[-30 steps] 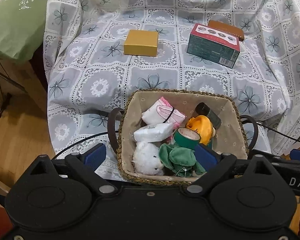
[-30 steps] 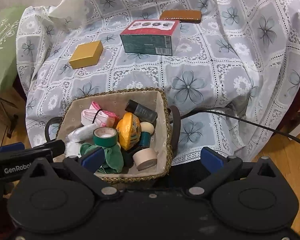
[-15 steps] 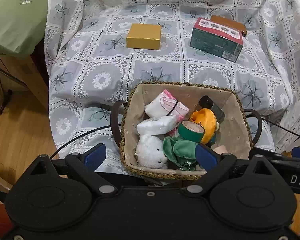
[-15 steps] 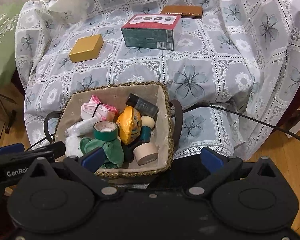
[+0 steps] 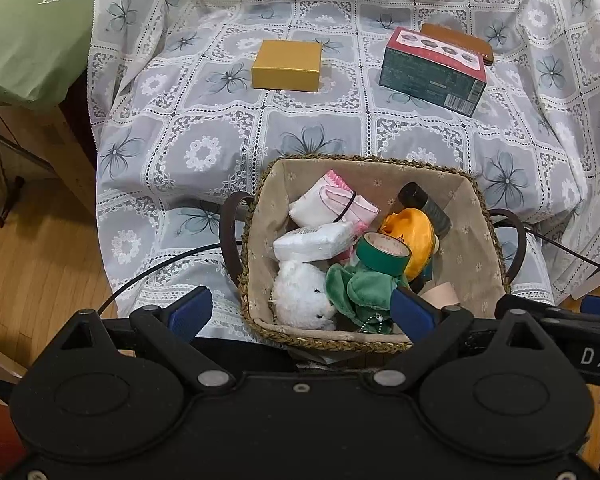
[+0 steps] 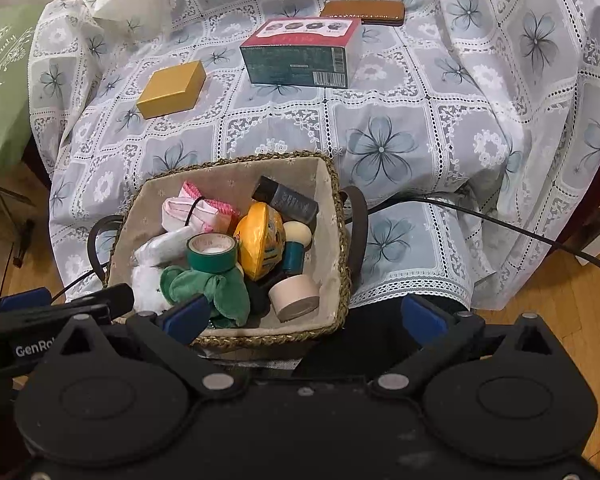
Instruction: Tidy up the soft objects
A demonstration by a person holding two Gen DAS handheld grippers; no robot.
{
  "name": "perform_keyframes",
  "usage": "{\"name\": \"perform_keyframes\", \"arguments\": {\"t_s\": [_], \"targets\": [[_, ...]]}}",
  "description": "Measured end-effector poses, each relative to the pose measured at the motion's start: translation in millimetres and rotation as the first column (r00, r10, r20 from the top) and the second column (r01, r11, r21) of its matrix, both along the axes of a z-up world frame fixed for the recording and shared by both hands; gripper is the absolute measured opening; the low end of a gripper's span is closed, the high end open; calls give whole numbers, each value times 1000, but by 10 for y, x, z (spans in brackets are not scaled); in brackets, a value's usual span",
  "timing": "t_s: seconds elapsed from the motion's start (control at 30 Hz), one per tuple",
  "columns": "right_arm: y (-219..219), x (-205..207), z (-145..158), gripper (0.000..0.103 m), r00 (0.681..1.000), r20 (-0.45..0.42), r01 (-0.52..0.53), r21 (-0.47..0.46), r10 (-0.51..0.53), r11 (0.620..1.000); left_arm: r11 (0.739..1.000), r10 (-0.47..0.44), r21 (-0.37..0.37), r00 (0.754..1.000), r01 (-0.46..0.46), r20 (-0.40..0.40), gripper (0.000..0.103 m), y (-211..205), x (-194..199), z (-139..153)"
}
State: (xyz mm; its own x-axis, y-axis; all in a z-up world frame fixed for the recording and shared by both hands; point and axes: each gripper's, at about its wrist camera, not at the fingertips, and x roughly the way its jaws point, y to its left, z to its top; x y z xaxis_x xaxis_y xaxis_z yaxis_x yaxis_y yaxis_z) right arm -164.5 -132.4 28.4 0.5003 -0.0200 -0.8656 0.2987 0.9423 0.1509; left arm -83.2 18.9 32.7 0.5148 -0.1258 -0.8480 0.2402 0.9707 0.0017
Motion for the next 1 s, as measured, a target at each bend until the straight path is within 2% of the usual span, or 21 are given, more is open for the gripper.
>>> {"name": "perform_keyframes", "arguments": {"t_s": [1.0], "targets": [[35, 0, -31, 103, 1000, -7, 1, 9, -1, 1000, 1000, -3, 8, 1000, 3, -5, 93, 19, 3, -22]]}}
